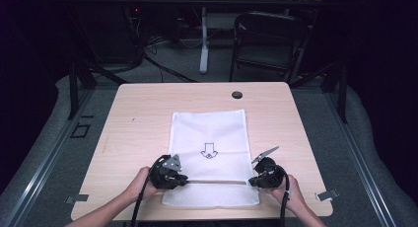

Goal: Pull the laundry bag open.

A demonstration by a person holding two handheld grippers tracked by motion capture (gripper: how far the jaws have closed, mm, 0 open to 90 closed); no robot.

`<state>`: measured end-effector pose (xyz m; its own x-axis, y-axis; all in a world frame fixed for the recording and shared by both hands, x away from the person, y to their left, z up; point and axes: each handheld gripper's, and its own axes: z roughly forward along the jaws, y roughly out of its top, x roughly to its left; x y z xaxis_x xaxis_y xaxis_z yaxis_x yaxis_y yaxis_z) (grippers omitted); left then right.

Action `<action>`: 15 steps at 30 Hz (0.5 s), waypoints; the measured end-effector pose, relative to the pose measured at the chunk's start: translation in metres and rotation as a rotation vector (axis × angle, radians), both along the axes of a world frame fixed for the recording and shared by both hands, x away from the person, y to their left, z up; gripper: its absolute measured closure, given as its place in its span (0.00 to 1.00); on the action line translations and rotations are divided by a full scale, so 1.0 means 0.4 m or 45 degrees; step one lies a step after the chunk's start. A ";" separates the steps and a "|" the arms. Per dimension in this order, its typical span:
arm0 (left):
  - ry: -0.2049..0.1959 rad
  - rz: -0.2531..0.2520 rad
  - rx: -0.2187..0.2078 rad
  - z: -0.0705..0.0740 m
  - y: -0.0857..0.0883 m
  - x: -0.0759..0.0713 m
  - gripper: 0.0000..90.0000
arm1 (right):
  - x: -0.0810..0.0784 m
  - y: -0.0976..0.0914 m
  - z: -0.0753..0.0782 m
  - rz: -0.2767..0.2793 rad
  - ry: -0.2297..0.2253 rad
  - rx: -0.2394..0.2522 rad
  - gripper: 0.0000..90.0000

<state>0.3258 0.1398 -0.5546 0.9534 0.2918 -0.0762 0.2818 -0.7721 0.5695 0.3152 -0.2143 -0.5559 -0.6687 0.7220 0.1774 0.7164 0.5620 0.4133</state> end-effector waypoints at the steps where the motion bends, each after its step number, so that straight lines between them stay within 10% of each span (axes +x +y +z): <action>1: 0.004 0.006 -0.003 0.000 0.003 0.000 0.91 | 0.001 -0.001 0.001 0.006 0.004 -0.004 1.00; 15: 0.005 0.036 -0.016 0.007 0.041 -0.002 0.91 | 0.000 -0.001 0.001 0.004 0.004 -0.005 1.00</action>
<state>0.3252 0.1562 -0.5520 0.9445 0.3177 -0.0836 0.3057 -0.7564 0.5783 0.3153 -0.2148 -0.5556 -0.6705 0.7207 0.1763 0.7158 0.5659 0.4091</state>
